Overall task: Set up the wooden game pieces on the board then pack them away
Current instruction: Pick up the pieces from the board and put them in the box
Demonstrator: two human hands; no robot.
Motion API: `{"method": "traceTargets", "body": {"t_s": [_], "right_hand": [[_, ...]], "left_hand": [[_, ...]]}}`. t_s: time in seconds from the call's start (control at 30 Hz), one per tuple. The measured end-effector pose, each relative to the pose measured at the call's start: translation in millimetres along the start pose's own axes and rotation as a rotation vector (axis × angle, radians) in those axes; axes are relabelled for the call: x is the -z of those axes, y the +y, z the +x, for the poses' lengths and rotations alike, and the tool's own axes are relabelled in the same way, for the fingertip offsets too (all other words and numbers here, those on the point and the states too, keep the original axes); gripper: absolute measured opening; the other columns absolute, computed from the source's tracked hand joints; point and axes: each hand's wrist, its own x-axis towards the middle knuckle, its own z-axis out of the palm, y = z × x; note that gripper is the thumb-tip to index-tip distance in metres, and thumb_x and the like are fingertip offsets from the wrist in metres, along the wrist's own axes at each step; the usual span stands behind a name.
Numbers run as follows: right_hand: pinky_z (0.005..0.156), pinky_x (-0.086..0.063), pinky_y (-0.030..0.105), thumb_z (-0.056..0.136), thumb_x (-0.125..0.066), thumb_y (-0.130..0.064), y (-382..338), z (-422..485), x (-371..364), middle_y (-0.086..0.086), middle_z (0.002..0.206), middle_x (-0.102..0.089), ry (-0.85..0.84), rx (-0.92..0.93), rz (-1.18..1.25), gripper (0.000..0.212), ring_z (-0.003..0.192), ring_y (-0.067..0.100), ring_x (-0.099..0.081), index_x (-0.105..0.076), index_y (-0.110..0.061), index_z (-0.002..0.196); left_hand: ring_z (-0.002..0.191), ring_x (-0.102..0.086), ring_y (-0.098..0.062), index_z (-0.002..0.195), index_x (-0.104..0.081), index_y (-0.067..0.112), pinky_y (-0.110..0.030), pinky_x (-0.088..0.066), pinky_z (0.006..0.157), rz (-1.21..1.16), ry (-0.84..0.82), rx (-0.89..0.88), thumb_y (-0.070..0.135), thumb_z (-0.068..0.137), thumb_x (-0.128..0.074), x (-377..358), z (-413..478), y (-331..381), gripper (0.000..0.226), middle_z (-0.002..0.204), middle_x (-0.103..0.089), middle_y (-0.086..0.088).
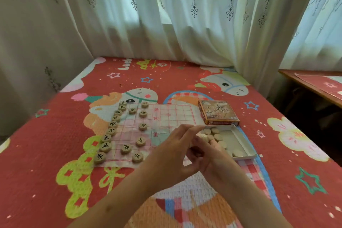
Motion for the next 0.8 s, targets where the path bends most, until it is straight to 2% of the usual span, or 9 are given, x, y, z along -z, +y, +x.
{"method": "traceTargets", "body": {"t_s": [0.1, 0.2, 0.3, 0.37, 0.5, 0.57, 0.67, 0.73, 0.8], "right_hand": [[0.072, -0.058, 0.03, 0.074, -0.078, -0.02, -4, -9, 8, 0.017, 0.096, -0.064, 0.031, 0.002, 0.044, 0.058, 0.09, 0.025, -0.068, -0.05, 0.002, 0.12], [0.078, -0.056, 0.027, 0.074, -0.073, -0.022, -17, -12, 17, 0.016, 0.102, -0.064, 0.074, 0.057, 0.033, 0.063, 0.097, 0.021, -0.067, -0.05, 0.004, 0.126], [0.062, -0.055, 0.02, 0.076, -0.067, -0.018, -34, -15, 26, 0.012, 0.088, -0.067, 0.122, 0.083, 0.024, 0.046, 0.08, 0.012, -0.07, -0.054, 0.003, 0.115], [0.054, -0.053, 0.019, 0.078, -0.064, -0.016, -46, -17, 30, 0.01, 0.075, -0.065, 0.138, 0.083, -0.012, 0.03, 0.067, 0.009, -0.068, -0.058, 0.0, 0.102], [0.072, -0.061, 0.031, 0.096, -0.054, -0.016, -72, -14, 54, 0.023, 0.096, -0.069, 0.183, -0.028, -0.13, 0.025, 0.086, 0.027, -0.07, -0.059, 0.002, 0.113], [0.064, -0.062, 0.031, 0.097, -0.054, -0.022, -83, -8, 73, 0.026, 0.093, -0.072, 0.393, 0.015, -0.448, 0.024, 0.079, 0.031, -0.072, -0.059, 0.0, 0.106], [0.057, -0.049, 0.027, 0.096, -0.056, -0.032, -93, 5, 110, 0.011, 0.081, -0.07, 0.726, 0.342, -1.268, 0.023, 0.064, 0.018, -0.065, -0.058, -0.009, 0.092], [0.064, -0.04, 0.028, 0.093, -0.058, -0.034, -91, 9, 129, 0.002, 0.084, -0.063, 0.793, 0.364, -1.611, 0.019, 0.071, 0.015, -0.057, -0.058, -0.016, 0.089], [0.068, -0.036, 0.028, 0.092, -0.059, -0.035, -83, 18, 141, 0.001, 0.087, -0.058, 0.737, 0.297, -1.698, 0.017, 0.078, 0.017, -0.053, -0.059, -0.018, 0.089]], "left_hand": [[0.092, -0.06, -0.002, 0.134, -0.043, 0.031, -0.021, -0.054, 0.076, -0.066, 0.103, 0.053, 0.018, 0.085, -0.067, -25, 19, 8, 0.056, 0.123, -0.05, 0.013], [0.089, -0.06, -0.001, 0.115, -0.057, 0.027, -0.017, -0.052, 0.074, -0.103, 0.141, 0.078, 0.01, 0.08, -0.07, -40, 41, 11, 0.041, 0.11, -0.057, 0.014], [0.089, -0.061, 0.0, 0.104, -0.066, 0.021, -0.01, -0.047, 0.074, -0.177, 0.116, 0.073, 0.006, 0.077, -0.073, -50, 63, 17, 0.032, 0.101, -0.062, 0.013], [0.09, -0.062, -0.003, 0.104, -0.069, 0.019, -0.016, -0.051, 0.077, -0.193, 0.091, 0.067, 0.005, 0.077, -0.072, -55, 76, 18, 0.031, 0.102, -0.063, 0.009], [0.085, -0.061, -0.003, 0.101, -0.07, 0.024, -0.021, -0.051, 0.076, -0.215, 0.055, 0.129, 0.015, 0.081, -0.074, -66, 97, 11, 0.022, 0.096, -0.063, 0.005], [0.084, -0.06, -0.004, 0.103, -0.071, 0.02, -0.014, -0.047, 0.075, -0.19, -0.006, 0.133, 0.015, 0.082, -0.075, -70, 106, 3, 0.023, 0.094, -0.066, 0.002], [0.084, -0.061, -0.008, 0.105, -0.071, 0.007, -0.016, -0.045, 0.073, -0.138, -0.169, 0.12, 0.007, 0.082, -0.074, -77, 119, -2, 0.023, 0.091, -0.071, -0.005], [0.087, -0.063, -0.014, 0.104, -0.071, 0.005, -0.027, -0.05, 0.078, -0.065, -0.274, 0.088, 0.005, 0.083, -0.071, -83, 127, -1, 0.021, 0.089, -0.072, -0.007], [0.093, -0.063, -0.019, 0.106, -0.071, 0.008, -0.036, -0.053, 0.081, 0.025, -0.37, 0.077, 0.005, 0.084, -0.067, -87, 135, -2, 0.023, 0.096, -0.071, -0.008]]}}
